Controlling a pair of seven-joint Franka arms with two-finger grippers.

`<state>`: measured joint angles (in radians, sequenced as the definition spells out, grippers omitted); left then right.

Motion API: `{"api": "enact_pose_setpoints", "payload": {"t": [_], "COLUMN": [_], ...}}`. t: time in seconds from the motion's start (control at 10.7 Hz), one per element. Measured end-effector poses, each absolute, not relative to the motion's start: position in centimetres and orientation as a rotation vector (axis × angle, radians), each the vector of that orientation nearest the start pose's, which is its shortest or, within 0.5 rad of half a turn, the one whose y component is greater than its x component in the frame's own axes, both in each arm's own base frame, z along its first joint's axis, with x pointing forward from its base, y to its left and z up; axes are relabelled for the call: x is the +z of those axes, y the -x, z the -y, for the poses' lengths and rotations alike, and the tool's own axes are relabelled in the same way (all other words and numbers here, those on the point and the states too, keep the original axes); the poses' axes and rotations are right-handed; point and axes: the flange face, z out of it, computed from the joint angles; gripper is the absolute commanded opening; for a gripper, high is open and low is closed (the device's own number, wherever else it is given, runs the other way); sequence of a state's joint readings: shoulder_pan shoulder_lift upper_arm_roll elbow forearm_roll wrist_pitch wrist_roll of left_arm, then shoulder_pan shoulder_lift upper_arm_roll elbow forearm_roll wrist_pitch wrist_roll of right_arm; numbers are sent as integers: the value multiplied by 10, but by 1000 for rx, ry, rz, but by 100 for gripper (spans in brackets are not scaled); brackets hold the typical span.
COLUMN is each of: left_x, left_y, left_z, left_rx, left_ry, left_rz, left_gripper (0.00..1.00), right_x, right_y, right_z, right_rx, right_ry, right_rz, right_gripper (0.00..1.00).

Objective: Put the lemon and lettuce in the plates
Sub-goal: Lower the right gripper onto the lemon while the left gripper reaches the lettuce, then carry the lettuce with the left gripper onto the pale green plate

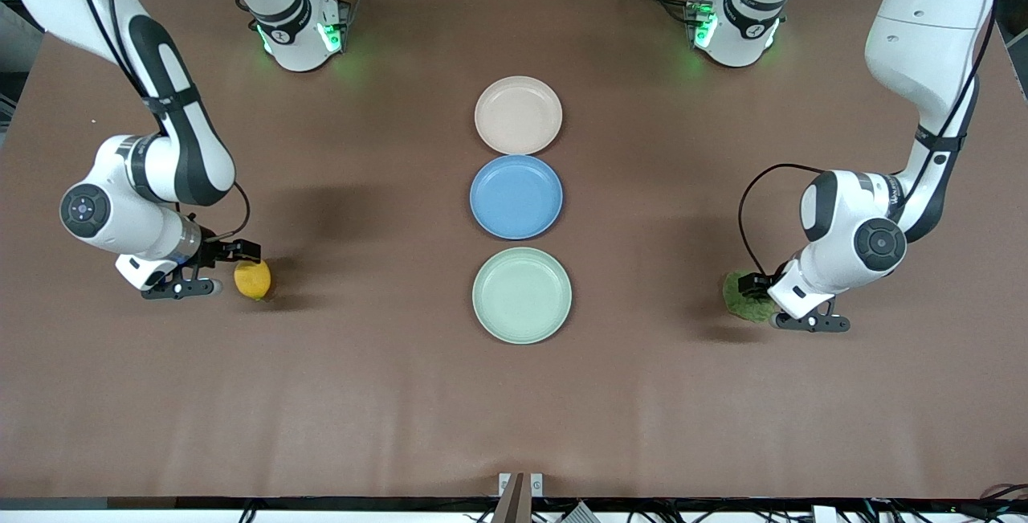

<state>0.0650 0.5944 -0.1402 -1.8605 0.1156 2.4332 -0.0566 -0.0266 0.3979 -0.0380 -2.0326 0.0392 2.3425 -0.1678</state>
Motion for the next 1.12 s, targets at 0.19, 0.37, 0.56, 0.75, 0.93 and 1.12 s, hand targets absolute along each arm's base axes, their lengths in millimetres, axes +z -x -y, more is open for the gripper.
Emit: {"api": "enact_pose_setpoints", "payload": {"t": [0.19,0.37,0.56,0.75,0.93,1.12], "left_x": [190,181,178,181,183,189], "left_y": [-637,-638,-640,-643,-644,-650], "left_z": [45,46,45,46,47,48], "left_rx": [26,29,25,12,4,-22], "left_ry": [3145,3148,3144,3131,3127,3128], "left_rz": [-135,-137,-142,-170,-175,-176], "left_gripper": [66,26,0,0,0,0], "right_x": [228,221,211,205,198,188], "right_y": [-596,-603,-610,-613,-612,-610], "right_z": [39,38,39,39,39,39], "right_rx": [145,149,155,162,178,199], "right_ry": [3114,3114,3115,3114,3110,3096], "right_rz": [122,124,124,125,116,93], "right_gripper": [100,100,100,97,57,2]}}
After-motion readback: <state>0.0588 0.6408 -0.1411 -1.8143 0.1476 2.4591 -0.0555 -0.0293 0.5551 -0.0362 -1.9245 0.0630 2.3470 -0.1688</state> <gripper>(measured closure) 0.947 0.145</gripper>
